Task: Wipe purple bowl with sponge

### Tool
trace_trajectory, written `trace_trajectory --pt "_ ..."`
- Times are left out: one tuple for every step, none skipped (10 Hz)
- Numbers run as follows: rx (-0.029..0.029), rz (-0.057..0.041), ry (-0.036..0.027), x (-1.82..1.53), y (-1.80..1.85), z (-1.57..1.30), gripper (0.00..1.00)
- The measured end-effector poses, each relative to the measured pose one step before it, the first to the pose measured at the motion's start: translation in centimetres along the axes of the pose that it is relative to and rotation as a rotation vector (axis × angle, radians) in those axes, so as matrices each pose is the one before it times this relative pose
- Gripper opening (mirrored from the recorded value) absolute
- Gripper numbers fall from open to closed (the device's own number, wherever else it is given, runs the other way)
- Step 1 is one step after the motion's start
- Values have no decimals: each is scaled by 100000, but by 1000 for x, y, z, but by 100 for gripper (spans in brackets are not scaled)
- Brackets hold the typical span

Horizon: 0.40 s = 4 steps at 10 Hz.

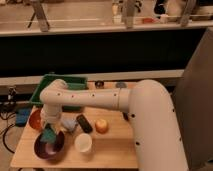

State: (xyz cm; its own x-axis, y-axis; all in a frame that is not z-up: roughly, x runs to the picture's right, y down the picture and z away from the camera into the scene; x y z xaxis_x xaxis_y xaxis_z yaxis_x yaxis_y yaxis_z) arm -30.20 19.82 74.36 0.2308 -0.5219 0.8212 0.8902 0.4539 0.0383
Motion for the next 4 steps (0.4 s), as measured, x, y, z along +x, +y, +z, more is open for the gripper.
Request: trace_trajectory --pt "1329 -728 -876 -173 9 -41 0" --pt "1061 -229 -717 -76 73 -17 0" --pt "615 118 -330 -46 20 -61 0" --pt "326 -296 -178 -179 -107 5 0"
